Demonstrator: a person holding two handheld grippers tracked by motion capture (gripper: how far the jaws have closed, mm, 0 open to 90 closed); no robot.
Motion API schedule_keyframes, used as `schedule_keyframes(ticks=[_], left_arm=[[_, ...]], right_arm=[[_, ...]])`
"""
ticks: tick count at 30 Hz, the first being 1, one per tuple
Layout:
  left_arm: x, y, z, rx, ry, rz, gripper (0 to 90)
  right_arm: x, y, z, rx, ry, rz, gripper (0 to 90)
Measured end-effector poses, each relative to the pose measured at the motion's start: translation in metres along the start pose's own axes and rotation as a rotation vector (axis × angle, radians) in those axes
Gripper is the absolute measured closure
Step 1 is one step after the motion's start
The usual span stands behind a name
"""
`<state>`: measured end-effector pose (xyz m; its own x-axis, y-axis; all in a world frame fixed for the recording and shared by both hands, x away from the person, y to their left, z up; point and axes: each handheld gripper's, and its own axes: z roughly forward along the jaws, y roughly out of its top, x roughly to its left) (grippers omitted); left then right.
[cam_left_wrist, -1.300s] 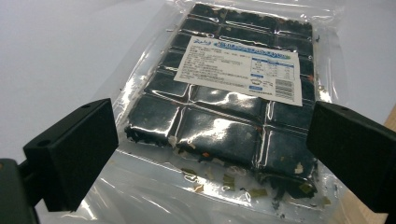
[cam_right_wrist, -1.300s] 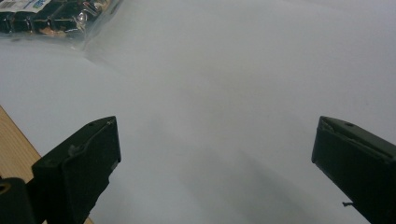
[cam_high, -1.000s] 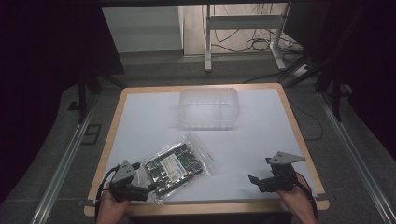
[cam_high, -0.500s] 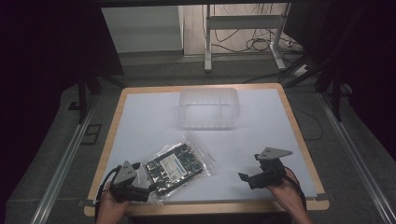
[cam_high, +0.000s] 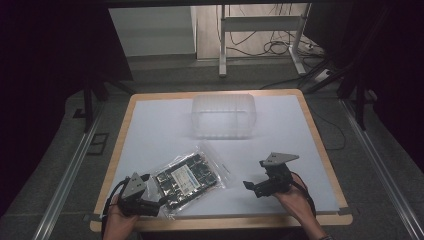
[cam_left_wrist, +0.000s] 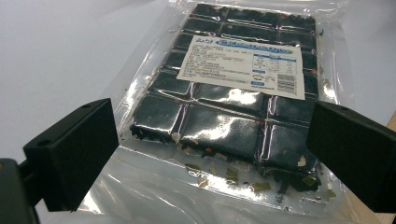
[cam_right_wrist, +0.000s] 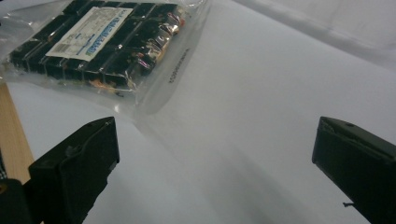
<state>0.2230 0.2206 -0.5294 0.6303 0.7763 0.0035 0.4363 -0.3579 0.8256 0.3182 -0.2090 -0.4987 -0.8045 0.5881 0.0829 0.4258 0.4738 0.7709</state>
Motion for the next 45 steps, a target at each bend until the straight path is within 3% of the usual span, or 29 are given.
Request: schedule_keyframes(ticks=[6,10,15,18,20,23,29,35,45], left_arm=[[-0.001,0.000,0.000,0.005,0.002,0.005,1.8],[-0.002,0.000,0.000,0.009,0.004,0.010,1.8],[-0.002,0.000,0.000,0.012,0.007,0.013,1.7],[-0.002,0.000,0.001,0.014,0.009,0.014,1.8],[-0.002,0.000,0.000,0.015,0.009,0.015,1.7],[-0.002,0.000,0.000,0.016,0.011,0.015,1.7],[-0.003,0.000,0.001,0.020,0.013,0.019,1.7],[-0.003,0.000,0.001,0.021,0.015,0.022,1.8],[-0.003,0.000,0.001,0.021,0.015,0.022,1.8]], right_arm=[[0.002,0.008,0.011,0.014,0.033,0.016,2.0],[0.006,0.013,0.019,0.028,0.029,0.015,1.9],[0.006,0.020,0.028,0.038,0.063,0.048,1.9],[0.009,0.024,0.033,0.060,0.071,0.031,2.4],[0.009,0.028,0.035,0.075,0.062,0.024,5.3],[0.008,0.032,0.040,0.083,0.089,0.048,10.8],[0.008,0.039,0.053,0.113,0.100,0.031,26.0],[0.010,0.042,0.067,0.148,0.090,0.000,35.0],[0.009,0.049,0.088,0.177,0.155,0.007,48.4]])
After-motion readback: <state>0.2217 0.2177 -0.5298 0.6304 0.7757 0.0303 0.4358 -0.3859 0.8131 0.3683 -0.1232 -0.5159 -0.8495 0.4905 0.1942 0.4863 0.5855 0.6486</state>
